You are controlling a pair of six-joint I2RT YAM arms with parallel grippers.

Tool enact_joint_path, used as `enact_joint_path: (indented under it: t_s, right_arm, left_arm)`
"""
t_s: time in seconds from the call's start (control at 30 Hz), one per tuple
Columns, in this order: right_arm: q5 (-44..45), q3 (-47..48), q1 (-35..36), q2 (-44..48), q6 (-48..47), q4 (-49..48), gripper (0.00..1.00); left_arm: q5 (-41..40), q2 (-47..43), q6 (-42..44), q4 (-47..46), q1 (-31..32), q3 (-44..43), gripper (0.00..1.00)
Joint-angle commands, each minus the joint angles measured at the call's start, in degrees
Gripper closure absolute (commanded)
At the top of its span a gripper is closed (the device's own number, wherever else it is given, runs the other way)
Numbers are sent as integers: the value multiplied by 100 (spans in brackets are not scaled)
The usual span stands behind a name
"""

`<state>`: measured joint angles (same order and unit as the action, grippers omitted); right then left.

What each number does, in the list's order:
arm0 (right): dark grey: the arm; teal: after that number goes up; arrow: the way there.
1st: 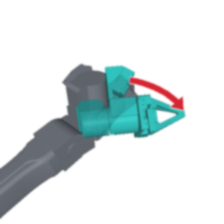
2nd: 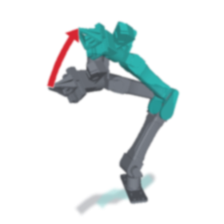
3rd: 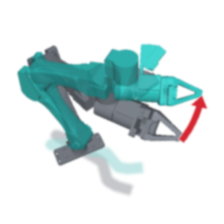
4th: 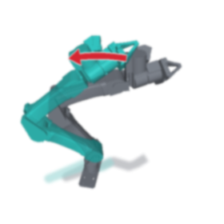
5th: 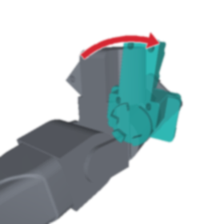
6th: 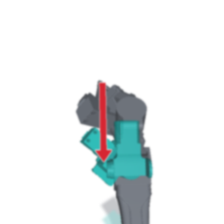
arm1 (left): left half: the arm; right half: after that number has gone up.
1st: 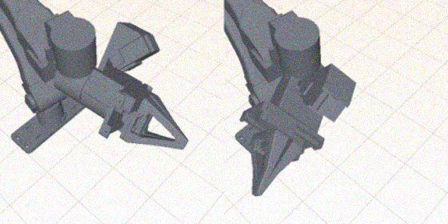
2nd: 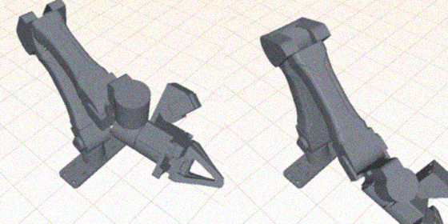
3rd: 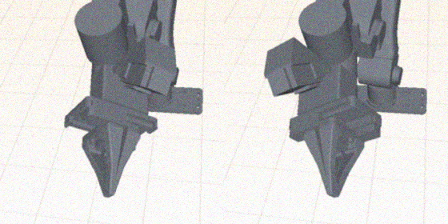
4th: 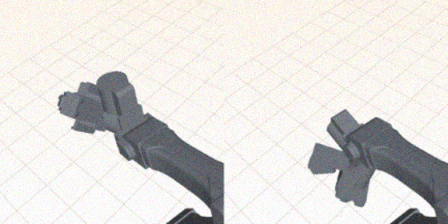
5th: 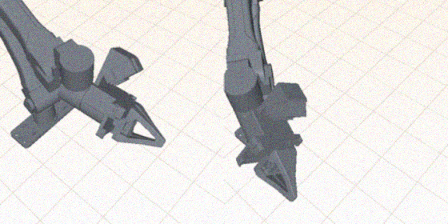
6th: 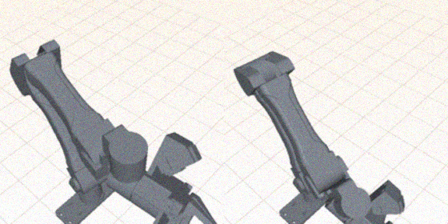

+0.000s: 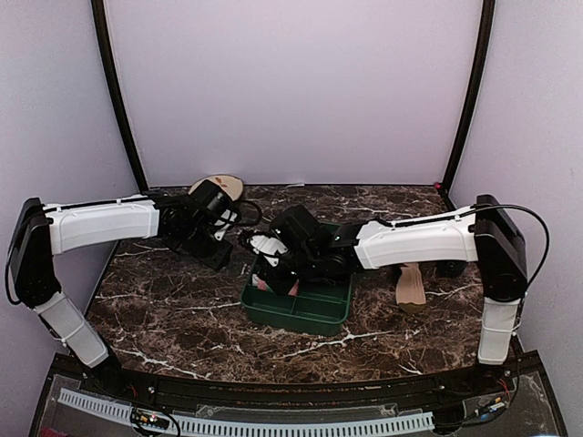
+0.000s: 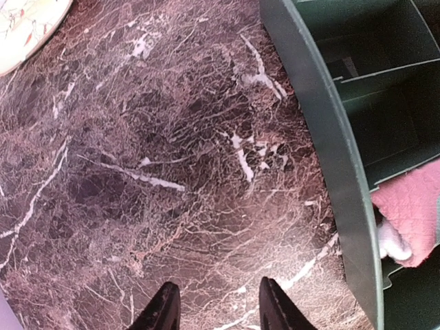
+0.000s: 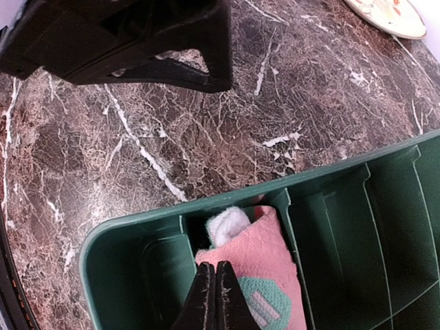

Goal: Roll the socks
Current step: Adjust the sock in the storage box.

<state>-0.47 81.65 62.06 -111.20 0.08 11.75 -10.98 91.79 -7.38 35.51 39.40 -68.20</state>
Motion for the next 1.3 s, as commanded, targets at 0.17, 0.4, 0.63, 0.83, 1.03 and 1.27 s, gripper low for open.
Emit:
enact_joint_path:
  t_s: [0.17,0.4,0.63,0.83,1.03,1.27]
  right_arm:
    - [-146,333,-148,-384,120,-93,100]
    - [-222,432,-250,-614,157,-27,100]
    - [-267,466,-269,-692,178,7,100]
    - [-267,386,-274,-613,149,-47,100]
    - [66,409,-274,-5,48,-322,96]
    - [693,111,-274,674,50,-179,82]
  left_arm:
    - [4,-349,-244,-206,-143,342,56]
    - [122,-348,-266,-320,-248,466,55]
    - [144,-281,-271,-358,-291,463,55]
    - [170,-273,-402,-380,-305,526,55]
    - [253,-345,-541,-539,-342,571,53]
    - [507,-284,-774,-825,-380,522,50]
